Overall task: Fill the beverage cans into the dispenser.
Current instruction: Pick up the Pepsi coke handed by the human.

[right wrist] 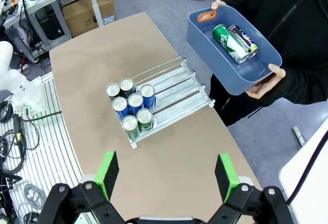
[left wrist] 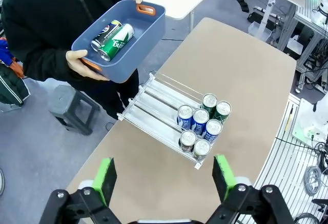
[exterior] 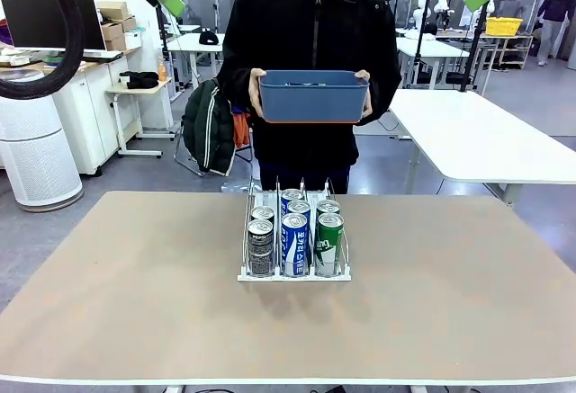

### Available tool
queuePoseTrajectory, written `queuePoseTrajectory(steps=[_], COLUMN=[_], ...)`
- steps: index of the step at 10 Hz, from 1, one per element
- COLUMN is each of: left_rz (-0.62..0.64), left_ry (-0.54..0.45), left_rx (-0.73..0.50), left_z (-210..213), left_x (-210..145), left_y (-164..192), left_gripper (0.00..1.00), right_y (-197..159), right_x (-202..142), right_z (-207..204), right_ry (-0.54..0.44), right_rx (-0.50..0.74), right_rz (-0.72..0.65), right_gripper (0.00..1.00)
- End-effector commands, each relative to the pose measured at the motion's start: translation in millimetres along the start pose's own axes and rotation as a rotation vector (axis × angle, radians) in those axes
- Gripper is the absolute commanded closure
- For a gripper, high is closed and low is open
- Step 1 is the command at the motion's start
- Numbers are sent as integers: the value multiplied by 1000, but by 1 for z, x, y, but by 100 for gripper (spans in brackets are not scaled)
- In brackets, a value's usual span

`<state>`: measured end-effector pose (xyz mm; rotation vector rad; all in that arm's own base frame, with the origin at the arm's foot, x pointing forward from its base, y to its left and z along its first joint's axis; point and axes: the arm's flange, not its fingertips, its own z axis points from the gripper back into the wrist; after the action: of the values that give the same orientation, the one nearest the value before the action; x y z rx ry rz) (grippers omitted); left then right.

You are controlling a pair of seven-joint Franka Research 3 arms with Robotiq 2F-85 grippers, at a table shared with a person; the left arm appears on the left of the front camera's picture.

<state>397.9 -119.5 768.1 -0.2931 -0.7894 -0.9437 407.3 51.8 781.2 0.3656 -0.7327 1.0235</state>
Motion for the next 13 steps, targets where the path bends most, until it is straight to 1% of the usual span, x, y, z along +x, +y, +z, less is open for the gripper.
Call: queuePoseTrajectory(steps=[1, 13], left_rz=[-4, -4], left_ry=[1, 1], left_rx=[-6, -6], left_z=[4, 4], left_x=[0, 0], left_y=[-3, -3], left_gripper=[0, 0], right_y=[0, 0], right_x=[0, 0], right_z=[-1, -1], right_ry=[-6, -6], right_rx=[9, 9], right_rz=[-2, -2], right_gripper=[0, 0])
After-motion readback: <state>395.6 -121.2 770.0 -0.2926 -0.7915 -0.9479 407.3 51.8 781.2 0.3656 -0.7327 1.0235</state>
